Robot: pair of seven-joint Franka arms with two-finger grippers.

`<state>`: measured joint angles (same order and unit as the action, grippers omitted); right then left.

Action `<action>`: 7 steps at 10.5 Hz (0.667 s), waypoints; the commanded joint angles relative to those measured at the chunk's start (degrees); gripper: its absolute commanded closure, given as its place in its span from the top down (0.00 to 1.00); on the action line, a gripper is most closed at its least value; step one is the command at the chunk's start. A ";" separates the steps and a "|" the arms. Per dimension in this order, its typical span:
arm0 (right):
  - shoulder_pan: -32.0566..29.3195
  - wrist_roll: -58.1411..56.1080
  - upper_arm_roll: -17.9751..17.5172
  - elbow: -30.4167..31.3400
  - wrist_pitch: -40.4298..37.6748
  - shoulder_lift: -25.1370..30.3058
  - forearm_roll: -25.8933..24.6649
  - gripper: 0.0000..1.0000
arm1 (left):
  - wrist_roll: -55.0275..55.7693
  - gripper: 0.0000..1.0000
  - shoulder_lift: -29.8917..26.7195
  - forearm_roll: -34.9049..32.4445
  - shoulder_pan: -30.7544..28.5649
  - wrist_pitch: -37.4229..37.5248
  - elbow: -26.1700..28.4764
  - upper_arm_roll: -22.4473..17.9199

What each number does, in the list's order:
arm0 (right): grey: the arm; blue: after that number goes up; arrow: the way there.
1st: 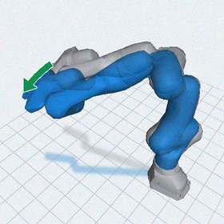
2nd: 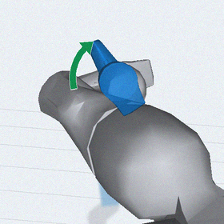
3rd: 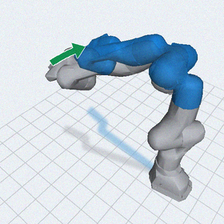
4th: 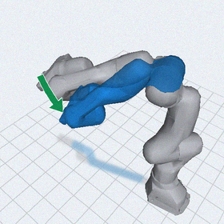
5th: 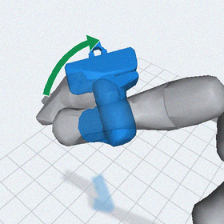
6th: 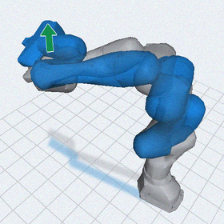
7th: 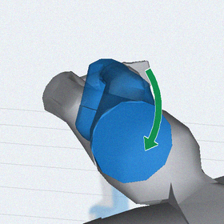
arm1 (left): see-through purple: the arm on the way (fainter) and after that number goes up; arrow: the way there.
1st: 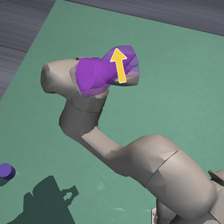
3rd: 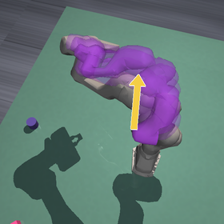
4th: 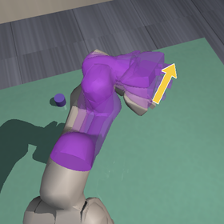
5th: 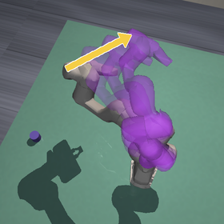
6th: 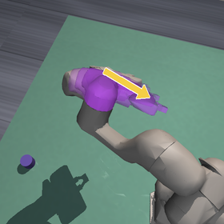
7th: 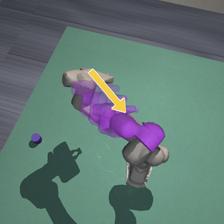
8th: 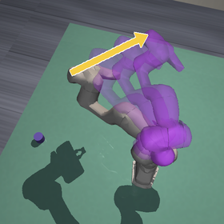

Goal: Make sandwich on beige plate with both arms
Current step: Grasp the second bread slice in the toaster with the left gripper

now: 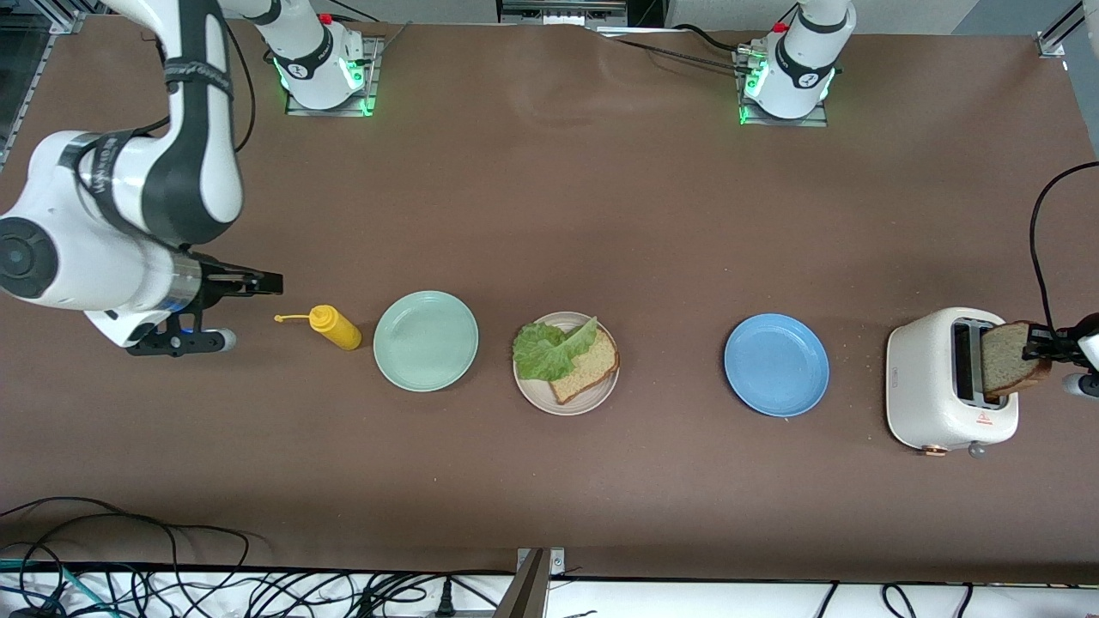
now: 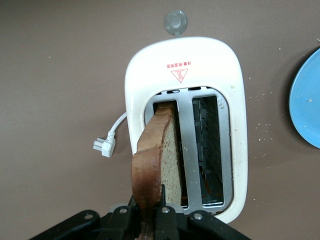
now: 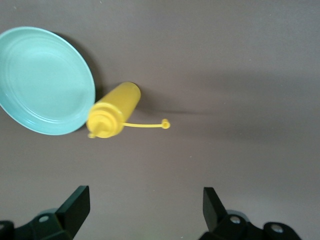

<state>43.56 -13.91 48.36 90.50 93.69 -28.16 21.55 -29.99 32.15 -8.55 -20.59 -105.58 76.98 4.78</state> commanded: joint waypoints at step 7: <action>-5.94 -19.83 0.69 6.00 2.11 1.09 4.38 1.00 | 0.01 0.00 -4.64 1.61 0.20 1.87 -0.78 1.20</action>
<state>38.54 -30.78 49.16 95.11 95.46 -28.14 24.64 -29.95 28.83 -8.33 -20.44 -104.94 76.46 5.74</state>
